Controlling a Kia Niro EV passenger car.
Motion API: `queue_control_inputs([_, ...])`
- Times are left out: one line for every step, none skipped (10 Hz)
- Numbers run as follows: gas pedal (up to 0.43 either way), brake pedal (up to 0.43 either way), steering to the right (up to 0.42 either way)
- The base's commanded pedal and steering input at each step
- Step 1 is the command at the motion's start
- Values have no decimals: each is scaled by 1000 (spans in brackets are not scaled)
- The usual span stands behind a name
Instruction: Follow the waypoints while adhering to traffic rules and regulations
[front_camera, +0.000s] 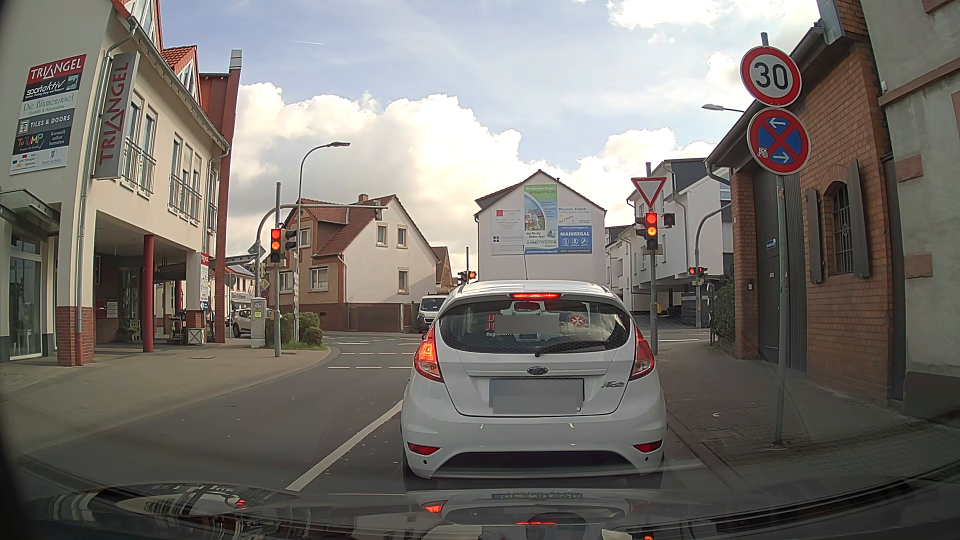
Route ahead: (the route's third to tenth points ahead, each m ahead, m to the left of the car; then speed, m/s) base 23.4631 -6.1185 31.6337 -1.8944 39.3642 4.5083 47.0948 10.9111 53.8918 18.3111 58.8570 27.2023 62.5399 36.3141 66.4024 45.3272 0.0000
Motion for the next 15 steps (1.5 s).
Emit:
queue_control_inputs([0,274,7])
queue_control_inputs([0,274,7])
queue_control_inputs([0,274,7])
queue_control_inputs([0,274,7])
queue_control_inputs([0,274,7])
queue_control_inputs([0,274,7])
queue_control_inputs([0,274,7])
queue_control_inputs([0,274,7])
queue_control_inputs([0,262,7])
queue_control_inputs([0,159,7])
queue_control_inputs([0,24,7])
queue_control_inputs([0,0,7])
queue_control_inputs([0,0,7])
queue_control_inputs([0,0,7])
queue_control_inputs([0,0,7])
